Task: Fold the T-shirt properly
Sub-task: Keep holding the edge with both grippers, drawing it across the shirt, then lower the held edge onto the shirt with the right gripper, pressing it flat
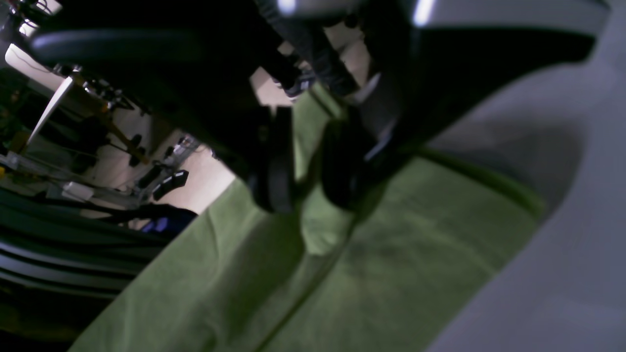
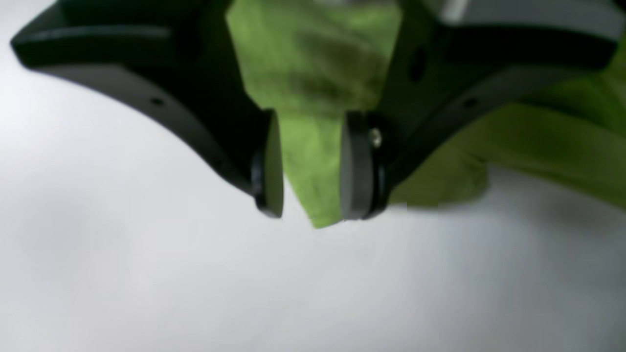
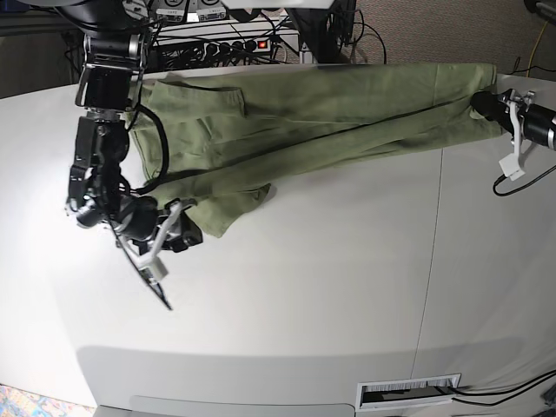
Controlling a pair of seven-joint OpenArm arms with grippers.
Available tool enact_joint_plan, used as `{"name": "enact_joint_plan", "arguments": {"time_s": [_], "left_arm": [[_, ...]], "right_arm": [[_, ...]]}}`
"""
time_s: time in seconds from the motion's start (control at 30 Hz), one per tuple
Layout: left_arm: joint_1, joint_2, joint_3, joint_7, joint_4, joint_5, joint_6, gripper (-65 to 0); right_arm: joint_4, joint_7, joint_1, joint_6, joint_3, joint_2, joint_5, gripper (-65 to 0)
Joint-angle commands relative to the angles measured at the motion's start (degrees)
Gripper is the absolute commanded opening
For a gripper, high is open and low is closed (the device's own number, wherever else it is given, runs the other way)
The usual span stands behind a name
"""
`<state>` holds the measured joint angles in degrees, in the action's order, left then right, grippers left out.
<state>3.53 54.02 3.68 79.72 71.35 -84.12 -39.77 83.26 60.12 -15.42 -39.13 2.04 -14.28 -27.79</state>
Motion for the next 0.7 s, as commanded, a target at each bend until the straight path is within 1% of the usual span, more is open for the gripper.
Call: {"name": "enact_joint_plan", "arguments": {"time_s": [0.0, 0.07, 0.13, 0.33, 0.43, 0.53, 0.67], "left_arm": [[-0.5, 1.6, -0.5, 0.3, 0.5, -0.9, -0.2, -47.8], [-0.5, 1.6, -0.5, 0.3, 0.5, -0.9, -0.2, -47.8], [-0.5, 1.5, -0.5, 0.3, 0.5, -0.9, -0.2, -47.8], [-0.5, 0.9, -0.5, 0.3, 0.5, -0.9, -0.2, -47.8], [-0.5, 0.0, -0.5, 0.3, 0.5, -0.9, -0.2, -47.8], [-0.5, -0.7, -0.5, 0.3, 0.5, -0.9, -0.2, -47.8], [-0.5, -0.7, -0.5, 0.3, 0.5, -0.9, -0.2, -47.8]], "right_arm": [[0.7, -3.7, -1.7, -0.4, -1.5, -0.5, 1.3, -44.0], [-0.1, -7.8, -2.0, -0.2, -5.0, -0.5, 6.2, -44.0], [-1.6, -9.7, -2.9, 0.0, -7.2, -0.5, 8.9, -44.0], [-9.7, -10.5, -7.0, 0.0, -7.9, -0.7, 9.4, -44.0], [-15.0, -10.6, -8.9, 0.0, -7.9, -0.6, 9.4, -44.0], [-18.5, -10.7, -9.2, -0.1, -8.0, -0.6, 9.2, -44.0], [-21.0, -10.1, -9.2, -0.1, -8.0, -0.6, 9.2, -44.0]]}}
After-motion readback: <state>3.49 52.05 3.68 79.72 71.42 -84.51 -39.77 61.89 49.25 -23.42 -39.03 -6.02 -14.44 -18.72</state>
